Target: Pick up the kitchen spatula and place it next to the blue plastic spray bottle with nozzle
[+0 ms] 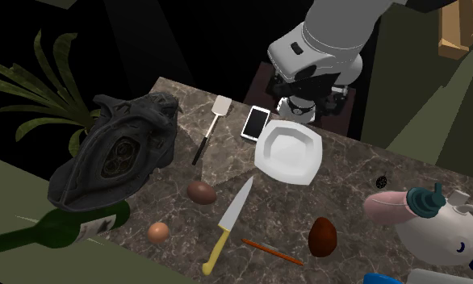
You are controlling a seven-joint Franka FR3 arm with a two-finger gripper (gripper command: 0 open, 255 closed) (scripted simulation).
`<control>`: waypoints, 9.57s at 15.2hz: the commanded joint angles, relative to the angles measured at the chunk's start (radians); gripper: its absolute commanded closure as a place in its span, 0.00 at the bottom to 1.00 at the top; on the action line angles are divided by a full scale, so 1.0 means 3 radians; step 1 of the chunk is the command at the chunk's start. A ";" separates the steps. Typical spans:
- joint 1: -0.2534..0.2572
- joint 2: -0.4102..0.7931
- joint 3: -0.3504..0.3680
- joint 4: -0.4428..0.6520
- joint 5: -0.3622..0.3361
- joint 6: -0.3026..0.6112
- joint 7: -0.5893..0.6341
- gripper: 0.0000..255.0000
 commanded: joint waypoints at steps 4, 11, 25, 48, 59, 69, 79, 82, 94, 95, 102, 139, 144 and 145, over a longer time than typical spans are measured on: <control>-0.0064 -0.0072 -0.0176 -0.0268 -0.0129 0.0219 -0.0170 0.00; -0.0242 -0.0076 -0.0637 -0.0763 -0.0457 0.0778 -0.0567 0.00; -0.0463 0.0781 -0.1781 -0.1115 -0.0965 0.2173 -0.1425 0.00; -0.0331 0.1348 -0.2184 -0.1231 -0.0910 0.2882 -0.1671 1.00; -0.0392 0.1120 -0.2051 -0.1103 -0.0940 0.2532 -0.1614 1.00; -0.0435 0.0847 -0.1861 -0.0832 -0.0916 0.1993 -0.1568 1.00; -0.0434 0.0691 -0.1706 -0.0497 -0.0852 0.1501 -0.1552 1.00; -0.0429 0.0664 -0.1665 -0.0384 -0.0829 0.1361 -0.1550 1.00; -0.0392 0.0637 -0.1531 0.0120 -0.0736 0.0827 -0.1559 1.00; -0.0388 0.0640 -0.1522 0.0166 -0.0728 0.0784 -0.1561 1.00; -0.0358 0.0684 -0.1467 0.0503 -0.0673 0.0487 -0.1576 1.00; 0.0321 0.1755 -0.0018 0.1617 0.0078 0.0275 0.0269 1.00; 0.0445 0.2161 0.0179 0.2032 0.0120 0.0261 0.0583 1.00; 0.0471 0.2251 0.0216 0.2130 0.0122 0.0252 0.0645 1.00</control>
